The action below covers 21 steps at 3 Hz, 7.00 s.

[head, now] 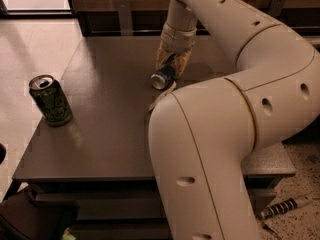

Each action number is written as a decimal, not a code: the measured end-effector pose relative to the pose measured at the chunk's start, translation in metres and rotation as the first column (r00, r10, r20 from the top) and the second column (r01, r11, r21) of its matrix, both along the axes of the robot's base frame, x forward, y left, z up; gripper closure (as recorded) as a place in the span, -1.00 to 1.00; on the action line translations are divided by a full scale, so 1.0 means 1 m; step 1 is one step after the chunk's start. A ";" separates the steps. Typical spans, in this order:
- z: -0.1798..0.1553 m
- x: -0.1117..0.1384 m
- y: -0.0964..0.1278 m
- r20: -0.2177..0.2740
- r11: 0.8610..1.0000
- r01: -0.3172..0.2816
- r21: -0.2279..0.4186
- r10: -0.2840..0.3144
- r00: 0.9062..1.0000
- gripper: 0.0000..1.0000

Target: Place redbull can upright

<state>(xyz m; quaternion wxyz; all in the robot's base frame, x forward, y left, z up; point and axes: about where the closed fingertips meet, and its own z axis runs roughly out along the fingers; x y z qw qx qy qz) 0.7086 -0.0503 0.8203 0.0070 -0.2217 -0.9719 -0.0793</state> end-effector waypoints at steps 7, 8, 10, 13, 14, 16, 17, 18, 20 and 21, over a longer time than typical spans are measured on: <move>0.151 0.017 -0.063 0.703 0.954 -0.273 -0.121 0.276 0.655 1.00; 0.165 0.019 -0.055 0.788 0.923 -0.356 -0.145 0.325 0.523 1.00; 0.146 0.014 -0.012 0.830 0.779 -0.524 -0.344 0.513 0.218 1.00; 0.097 0.007 0.000 0.804 0.645 -0.552 -0.528 0.590 -0.080 1.00; 0.087 0.009 -0.001 0.822 0.635 -0.563 -0.529 0.549 -0.152 1.00; 0.065 0.010 -0.012 0.853 0.658 -0.563 -0.499 0.488 -0.186 1.00; 0.054 0.009 -0.014 0.858 0.671 -0.555 -0.491 0.482 -0.178 0.74; 0.052 0.009 -0.014 0.859 0.673 -0.553 -0.490 0.481 -0.175 0.26; 0.052 0.009 -0.012 0.859 0.672 -0.556 -0.490 0.480 -0.177 -0.67; 0.052 0.009 -0.010 0.859 0.670 -0.558 -0.489 0.479 -0.178 -1.00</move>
Offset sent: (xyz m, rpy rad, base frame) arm 0.0049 0.0007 0.0089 0.0098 -0.0869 0.0034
